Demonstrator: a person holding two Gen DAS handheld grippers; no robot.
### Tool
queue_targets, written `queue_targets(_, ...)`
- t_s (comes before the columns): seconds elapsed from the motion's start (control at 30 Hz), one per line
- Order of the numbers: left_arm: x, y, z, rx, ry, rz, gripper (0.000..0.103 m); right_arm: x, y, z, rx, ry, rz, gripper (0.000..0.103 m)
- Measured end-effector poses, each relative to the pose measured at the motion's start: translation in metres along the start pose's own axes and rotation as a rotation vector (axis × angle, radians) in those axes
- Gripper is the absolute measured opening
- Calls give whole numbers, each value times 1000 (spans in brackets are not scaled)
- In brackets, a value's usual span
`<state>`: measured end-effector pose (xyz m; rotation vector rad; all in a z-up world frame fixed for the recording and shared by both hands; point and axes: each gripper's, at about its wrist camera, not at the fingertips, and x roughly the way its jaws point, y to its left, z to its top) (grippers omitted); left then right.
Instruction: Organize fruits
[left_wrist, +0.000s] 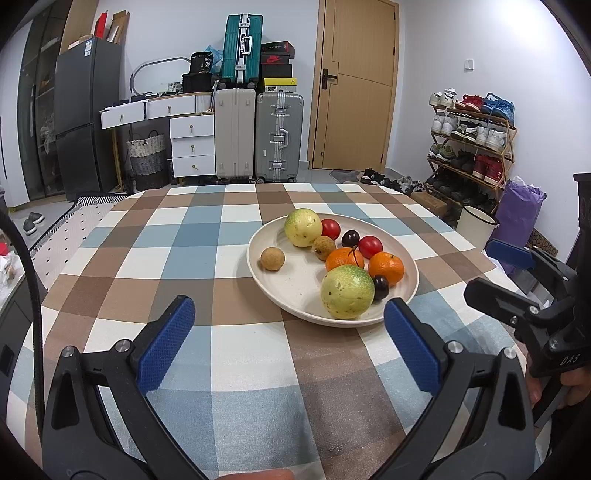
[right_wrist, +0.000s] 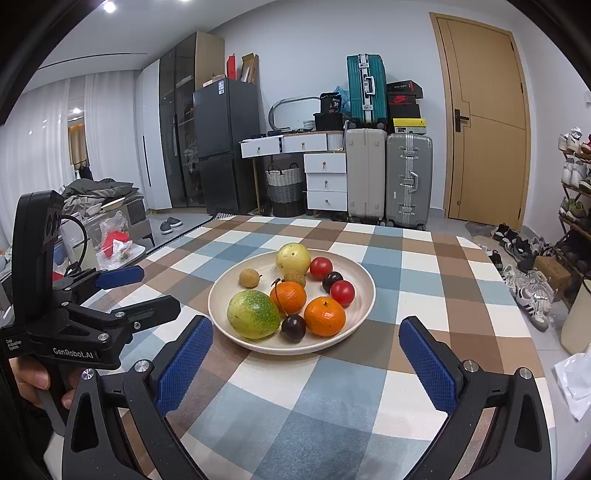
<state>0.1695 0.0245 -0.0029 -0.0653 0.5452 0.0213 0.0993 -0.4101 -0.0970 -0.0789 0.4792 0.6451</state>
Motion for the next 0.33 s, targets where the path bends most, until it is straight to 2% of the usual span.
queue_targets(0.33, 0, -1, 0, 1, -1, -2, 102, 0, 0, 0, -1, -1, -1, 102)
